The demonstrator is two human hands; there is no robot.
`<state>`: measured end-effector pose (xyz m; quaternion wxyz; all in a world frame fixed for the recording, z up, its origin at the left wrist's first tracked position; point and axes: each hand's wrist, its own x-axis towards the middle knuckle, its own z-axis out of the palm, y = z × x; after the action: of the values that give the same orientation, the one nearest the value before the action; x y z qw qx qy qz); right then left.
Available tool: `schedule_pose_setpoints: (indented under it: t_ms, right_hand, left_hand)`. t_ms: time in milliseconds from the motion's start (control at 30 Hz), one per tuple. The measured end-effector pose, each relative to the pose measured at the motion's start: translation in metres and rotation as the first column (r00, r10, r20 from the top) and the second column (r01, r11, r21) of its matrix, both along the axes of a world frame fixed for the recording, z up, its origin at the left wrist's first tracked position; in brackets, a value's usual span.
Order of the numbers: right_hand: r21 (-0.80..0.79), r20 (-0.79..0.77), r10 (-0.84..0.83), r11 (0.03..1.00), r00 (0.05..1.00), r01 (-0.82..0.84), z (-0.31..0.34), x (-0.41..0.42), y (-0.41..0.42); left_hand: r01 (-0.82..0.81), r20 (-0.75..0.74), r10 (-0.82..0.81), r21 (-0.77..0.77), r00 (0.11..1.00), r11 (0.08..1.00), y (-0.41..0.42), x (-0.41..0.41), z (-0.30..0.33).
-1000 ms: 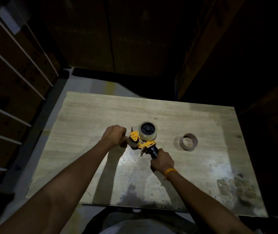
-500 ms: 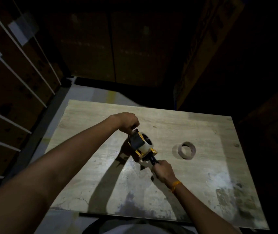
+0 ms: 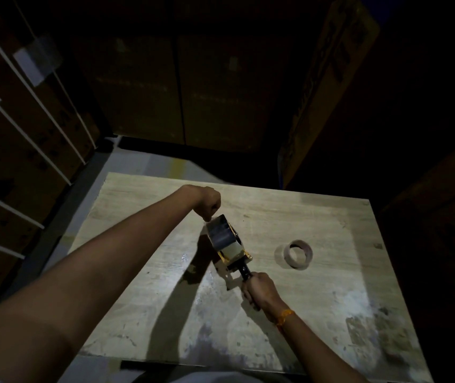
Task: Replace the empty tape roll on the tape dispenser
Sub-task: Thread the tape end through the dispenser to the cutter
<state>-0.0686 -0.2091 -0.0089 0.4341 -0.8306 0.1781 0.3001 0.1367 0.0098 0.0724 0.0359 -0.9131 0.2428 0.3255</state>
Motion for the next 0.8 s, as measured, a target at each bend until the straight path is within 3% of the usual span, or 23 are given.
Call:
schedule_pose_setpoints:
  t_ms: [267, 467, 533, 600, 667, 733, 800]
  right_hand:
    - [0.101, -0.076, -0.035, 0.994, 0.996, 0.042, 0.015, -0.003, -0.004]
    - [0.225, -0.167, -0.079, 0.967, 0.983, 0.116, 0.017, -0.002, 0.001]
    - [0.269, -0.220, -0.109, 0.949, 0.969, 0.168, 0.017, -0.001, 0.004]
    - [0.301, -0.268, -0.126, 0.931, 0.955, 0.207, 0.016, 0.000, 0.006]
    - [0.327, -0.310, -0.138, 0.914, 0.941, 0.242, 0.019, 0.001, 0.008]
    - [0.352, -0.328, -0.155, 0.895, 0.932, 0.273, 0.024, 0.003, 0.009]
    - [0.371, -0.327, -0.161, 0.884, 0.931, 0.283, 0.026, 0.004, 0.009]
  left_hand:
    - [-0.026, 0.063, 0.031, -0.076, 0.998, 0.997, 0.000, 0.007, 0.004]
    - [-0.234, 0.124, 0.272, -0.256, 0.954, 0.938, 0.011, 0.001, -0.008]
    - [-0.418, -0.010, 0.451, -0.393, 0.892, 0.819, 0.012, -0.002, -0.015]
    - [-0.653, -0.249, 0.620, -0.468, 0.744, 0.595, 0.014, -0.009, -0.021]
    - [-0.813, -0.473, 0.667, -0.420, 0.576, 0.404, 0.017, -0.017, -0.022]
    - [-0.871, -0.610, 0.622, -0.365, 0.491, 0.329, 0.020, -0.024, -0.021]
    - [-0.874, -0.669, 0.562, -0.377, 0.486, 0.306, 0.021, -0.029, -0.020]
